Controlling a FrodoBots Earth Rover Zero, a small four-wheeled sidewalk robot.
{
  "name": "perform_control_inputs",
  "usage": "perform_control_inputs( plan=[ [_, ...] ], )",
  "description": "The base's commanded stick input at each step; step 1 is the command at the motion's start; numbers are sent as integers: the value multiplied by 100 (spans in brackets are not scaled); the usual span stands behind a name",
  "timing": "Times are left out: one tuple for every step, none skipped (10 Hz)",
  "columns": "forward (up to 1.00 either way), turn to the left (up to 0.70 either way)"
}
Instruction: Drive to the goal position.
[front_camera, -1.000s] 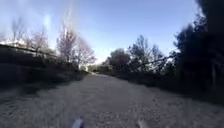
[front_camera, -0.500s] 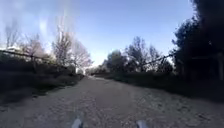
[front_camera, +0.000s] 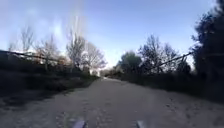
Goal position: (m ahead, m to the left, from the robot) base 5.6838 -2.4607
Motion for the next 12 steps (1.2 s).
perform_control_inputs(
  plan=[
    [70,0],
    [70,0],
    [70,0],
    [70,0],
    [70,0],
    [70,0],
    [70,0],
    [70,0],
    [70,0],
    [70,0],
    [70,0],
    [70,0]
  ],
)
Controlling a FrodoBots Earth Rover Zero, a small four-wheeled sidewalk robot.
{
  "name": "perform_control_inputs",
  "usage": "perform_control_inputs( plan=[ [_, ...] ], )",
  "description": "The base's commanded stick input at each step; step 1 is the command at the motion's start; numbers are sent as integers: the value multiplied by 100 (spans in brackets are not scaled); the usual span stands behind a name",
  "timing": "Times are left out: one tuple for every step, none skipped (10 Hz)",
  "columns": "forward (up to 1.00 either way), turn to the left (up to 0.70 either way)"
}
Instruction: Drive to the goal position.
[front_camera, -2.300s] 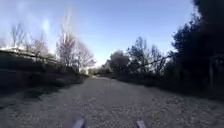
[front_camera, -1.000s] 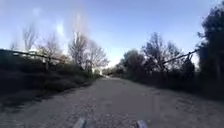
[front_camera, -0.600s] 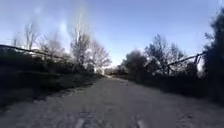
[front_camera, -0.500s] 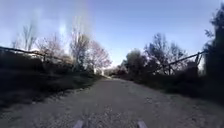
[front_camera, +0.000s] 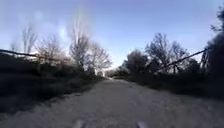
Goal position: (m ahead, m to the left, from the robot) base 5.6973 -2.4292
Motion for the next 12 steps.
perform_control_inputs(
  plan=[
    [70,0],
    [70,0],
    [70,0],
    [70,0],
    [70,0],
    [70,0],
    [70,0],
    [70,0],
    [70,0],
    [70,0],
    [70,0],
    [70,0]
  ],
)
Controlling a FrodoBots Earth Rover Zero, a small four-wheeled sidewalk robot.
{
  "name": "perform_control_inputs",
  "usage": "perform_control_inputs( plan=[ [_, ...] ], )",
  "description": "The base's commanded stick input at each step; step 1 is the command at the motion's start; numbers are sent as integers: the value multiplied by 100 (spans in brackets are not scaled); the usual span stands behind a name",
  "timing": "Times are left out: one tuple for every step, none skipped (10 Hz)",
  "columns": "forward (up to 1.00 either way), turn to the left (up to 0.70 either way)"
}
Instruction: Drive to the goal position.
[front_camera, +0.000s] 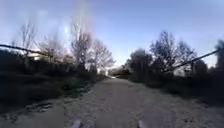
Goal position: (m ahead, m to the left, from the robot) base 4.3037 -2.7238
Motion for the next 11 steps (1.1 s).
perform_control_inputs(
  plan=[
    [70,0],
    [70,0],
    [70,0],
    [70,0],
    [70,0],
    [70,0],
    [70,0],
    [70,0],
    [70,-26],
    [70,-32],
    [70,-22]
  ],
)
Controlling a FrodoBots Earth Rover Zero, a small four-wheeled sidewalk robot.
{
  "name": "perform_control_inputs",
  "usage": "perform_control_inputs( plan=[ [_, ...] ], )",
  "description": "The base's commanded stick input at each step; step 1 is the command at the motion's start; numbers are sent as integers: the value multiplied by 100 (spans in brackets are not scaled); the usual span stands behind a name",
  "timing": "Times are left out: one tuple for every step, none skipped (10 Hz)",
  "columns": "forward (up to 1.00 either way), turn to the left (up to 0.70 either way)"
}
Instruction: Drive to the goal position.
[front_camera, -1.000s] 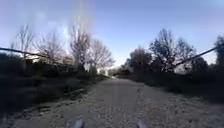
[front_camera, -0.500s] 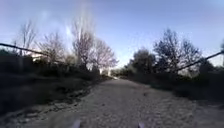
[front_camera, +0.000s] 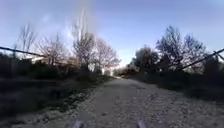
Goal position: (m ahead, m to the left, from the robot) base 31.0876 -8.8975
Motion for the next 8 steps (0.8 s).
perform_control_inputs(
  plan=[
    [70,-2],
    [70,0],
    [70,0],
    [70,0],
    [70,0],
    [70,0],
    [70,0],
    [70,0]
  ],
)
